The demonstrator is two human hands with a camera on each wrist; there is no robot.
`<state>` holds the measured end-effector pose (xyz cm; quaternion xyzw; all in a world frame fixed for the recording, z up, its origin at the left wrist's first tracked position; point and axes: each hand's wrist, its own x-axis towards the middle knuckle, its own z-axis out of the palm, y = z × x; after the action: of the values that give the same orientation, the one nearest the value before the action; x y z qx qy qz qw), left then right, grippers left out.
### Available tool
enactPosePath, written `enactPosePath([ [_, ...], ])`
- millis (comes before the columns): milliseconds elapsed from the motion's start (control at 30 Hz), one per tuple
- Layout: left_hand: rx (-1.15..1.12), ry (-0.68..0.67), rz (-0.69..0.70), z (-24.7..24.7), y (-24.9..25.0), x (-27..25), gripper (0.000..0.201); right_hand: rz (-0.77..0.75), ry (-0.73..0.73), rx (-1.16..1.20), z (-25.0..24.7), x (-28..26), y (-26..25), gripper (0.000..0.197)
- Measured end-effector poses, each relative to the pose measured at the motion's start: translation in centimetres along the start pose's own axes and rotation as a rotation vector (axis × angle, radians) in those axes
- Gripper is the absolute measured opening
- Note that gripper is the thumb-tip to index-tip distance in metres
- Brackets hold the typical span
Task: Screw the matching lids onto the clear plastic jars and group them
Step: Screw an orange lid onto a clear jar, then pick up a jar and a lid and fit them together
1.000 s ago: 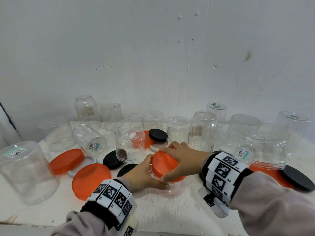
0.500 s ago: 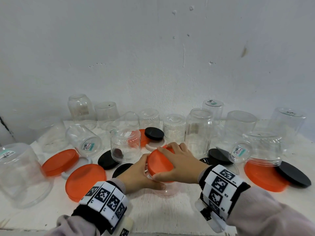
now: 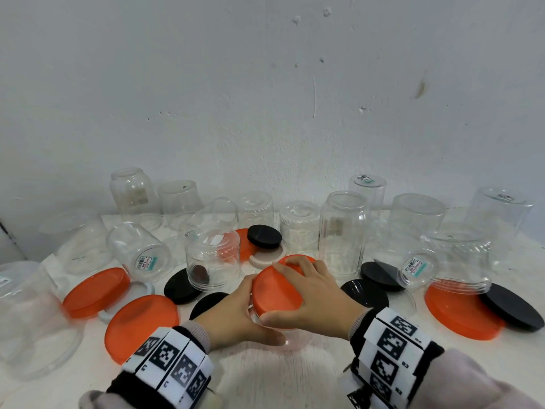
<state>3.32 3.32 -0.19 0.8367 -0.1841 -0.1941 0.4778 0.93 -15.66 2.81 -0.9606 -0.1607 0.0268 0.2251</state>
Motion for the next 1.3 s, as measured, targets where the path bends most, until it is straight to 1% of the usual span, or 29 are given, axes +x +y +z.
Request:
enactPosePath([
  [133,0.072,-0.020,0.047,-0.4,1.2,-0.1,0.121,-0.011,-0.081,0.024,-0.8,0.2,0.2,0.095],
  [233,0.104,0.002,0.076,-0.5,2.0,0.0,0.117,0.002,-0.125,0.099,-1.7,0.7,0.4,0.088],
  [300,0.131,0.000,0.092,-0.8,2.5,0.1,0.116,0.010,-0.124,0.130,-2.4,1.2,0.7,0.081],
  [367,0.176,-0.020,0.090,-1.7,3.0,0.2,0.112,0.024,-0.082,0.187,-3.0,2.1,0.9,0.073],
  [433,0.202,-0.049,0.088,-3.2,3.8,0.0,0.109,0.043,0.010,0.274,-3.7,3.2,1.0,0.061],
  [500,0.245,-0.067,0.093,-5.6,5.0,-0.3,0.113,0.075,0.115,0.371,-4.1,4.7,1.3,0.047],
  [567,0.245,-0.059,0.114,-8.1,6.3,-0.5,0.107,0.118,0.177,0.463,-4.4,6.4,1.4,0.042],
  [633,0.189,0.001,0.149,-10.6,7.4,-0.4,0.102,0.153,0.202,0.475,-4.3,8.1,1.7,0.043],
  [667,0.162,0.041,0.167,-11.7,7.9,-0.3,0.103,0.172,0.207,0.450,-4.1,8.8,1.8,0.043],
  [800,0.112,0.183,0.191,-15.4,9.7,1.4,0.115,0.261,0.247,0.329,-3.8,12.2,1.8,0.050],
  [867,0.106,0.222,0.187,-16.7,10.4,2.8,0.121,0.302,0.277,0.251,-3.8,13.6,1.9,0.056],
  [900,0.110,0.238,0.180,-17.2,10.6,3.6,0.120,0.327,0.281,0.202,-3.7,14.3,2.0,0.060],
  [967,0.128,0.261,0.146,-18.0,11.1,5.3,0.120,0.396,0.269,0.085,-3.6,15.6,2.4,0.066],
  [1033,0.174,0.264,0.099,-18.6,11.5,6.9,0.127,0.484,0.247,-0.009,-3.6,16.6,2.7,0.071],
  [1167,0.295,0.258,0.036,-19.2,12.1,10.5,0.129,0.620,0.198,-0.051,-3.6,17.6,2.9,0.074],
  [1300,0.427,0.265,0.042,-19.1,12.7,14.8,0.115,0.706,0.171,-0.047,-3.8,18.0,2.8,0.080],
])
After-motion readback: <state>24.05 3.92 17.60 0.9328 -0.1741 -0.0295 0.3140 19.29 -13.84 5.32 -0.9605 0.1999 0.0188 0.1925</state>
